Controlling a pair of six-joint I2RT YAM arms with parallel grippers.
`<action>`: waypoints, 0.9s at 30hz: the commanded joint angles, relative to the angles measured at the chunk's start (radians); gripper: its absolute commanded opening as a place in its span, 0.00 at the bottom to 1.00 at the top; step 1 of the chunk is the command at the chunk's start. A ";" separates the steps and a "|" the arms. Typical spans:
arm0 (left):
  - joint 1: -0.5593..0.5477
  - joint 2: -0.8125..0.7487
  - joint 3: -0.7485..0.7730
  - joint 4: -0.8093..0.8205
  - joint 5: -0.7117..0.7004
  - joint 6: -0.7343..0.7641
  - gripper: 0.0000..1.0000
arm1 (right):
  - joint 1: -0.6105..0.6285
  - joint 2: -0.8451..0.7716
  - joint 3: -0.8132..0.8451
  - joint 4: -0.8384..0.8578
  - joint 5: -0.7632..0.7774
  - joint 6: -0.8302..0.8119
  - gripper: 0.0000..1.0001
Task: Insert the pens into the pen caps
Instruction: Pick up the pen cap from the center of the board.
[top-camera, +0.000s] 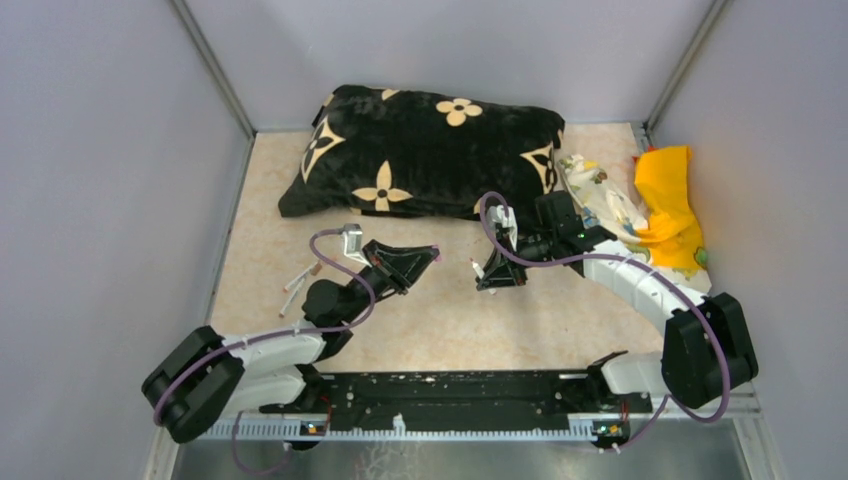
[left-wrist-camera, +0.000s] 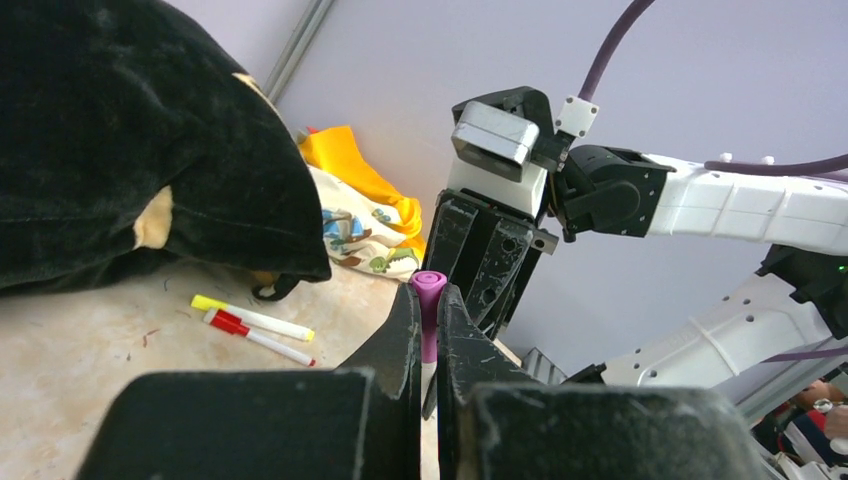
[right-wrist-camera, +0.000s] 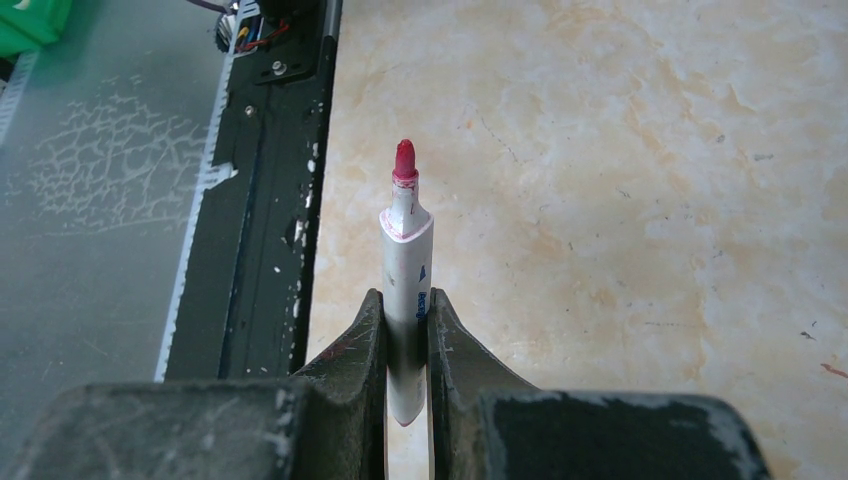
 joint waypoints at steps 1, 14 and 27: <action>-0.003 0.072 0.043 0.186 0.026 -0.011 0.00 | -0.007 -0.009 0.047 0.010 -0.048 -0.014 0.00; -0.031 0.252 0.114 0.344 -0.003 -0.014 0.00 | 0.001 -0.011 0.023 0.098 -0.059 0.083 0.00; -0.055 0.349 0.150 0.416 -0.009 -0.006 0.00 | 0.043 -0.010 -0.017 0.242 -0.017 0.242 0.00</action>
